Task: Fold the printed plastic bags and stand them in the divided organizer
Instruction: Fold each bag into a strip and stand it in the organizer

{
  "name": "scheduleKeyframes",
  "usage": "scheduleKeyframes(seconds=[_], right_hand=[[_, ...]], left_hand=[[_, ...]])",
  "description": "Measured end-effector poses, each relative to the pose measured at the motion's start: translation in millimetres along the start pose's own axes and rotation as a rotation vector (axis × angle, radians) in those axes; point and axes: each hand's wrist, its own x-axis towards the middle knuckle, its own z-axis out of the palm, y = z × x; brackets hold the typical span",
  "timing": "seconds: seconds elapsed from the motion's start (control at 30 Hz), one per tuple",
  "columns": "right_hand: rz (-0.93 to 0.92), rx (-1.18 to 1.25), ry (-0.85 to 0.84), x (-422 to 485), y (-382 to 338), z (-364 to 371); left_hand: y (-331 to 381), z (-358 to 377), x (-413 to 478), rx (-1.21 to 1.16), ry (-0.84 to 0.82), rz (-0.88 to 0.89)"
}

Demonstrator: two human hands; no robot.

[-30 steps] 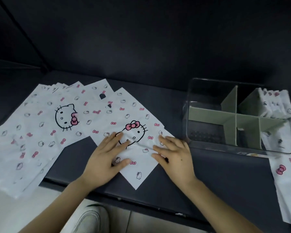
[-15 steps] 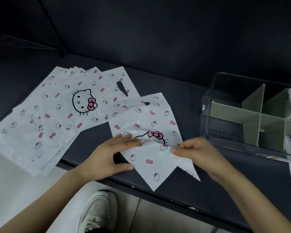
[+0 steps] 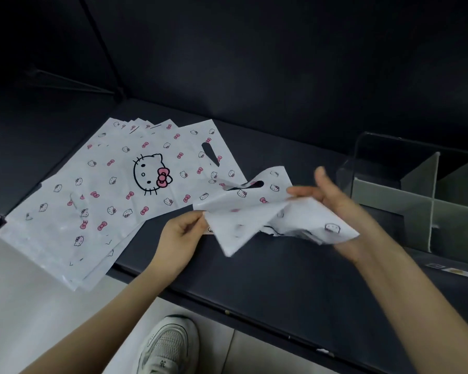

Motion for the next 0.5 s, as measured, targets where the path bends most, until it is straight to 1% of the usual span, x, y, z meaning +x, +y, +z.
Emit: scheduleKeyframes(seconds=[0.03,0.1,0.2,0.27,0.37,0.4,0.43,0.5], right_hand=[[-0.06,0.011,0.016,0.3,2.4,-0.8],[-0.154,0.09,-0.008,-3.9,9.9,-0.9],[-0.262,0.164,-0.087,-7.5,29.7,-4.7],[-0.321,0.105,-0.152,-10.8,39.9,-7.0],[-0.33,0.019,-0.219,-17.0,46.7,-8.7],[-0.337,-0.037,-0.203,-18.3,48.7,-7.5],[-0.34,-0.103,-0.15,-16.9,52.1,-6.7],[-0.317,-0.215,0.041,-11.0,59.2,-2.3]], left_hand=[[-1.5,0.7,2.2,0.007,0.022,-0.047],[-3.0,2.1,4.6,0.027,0.065,-0.092],[-1.1,5.2,5.0,0.106,0.099,-0.077],[-0.8,5.1,5.1,0.135,0.114,-0.092],[-3.9,1.5,5.0,0.125,0.123,-0.129],[-4.4,0.5,4.3,0.143,0.126,-0.135],[-5.5,-0.3,3.7,0.173,0.126,-0.145],[-4.7,-0.2,2.1,0.227,0.118,-0.134]])
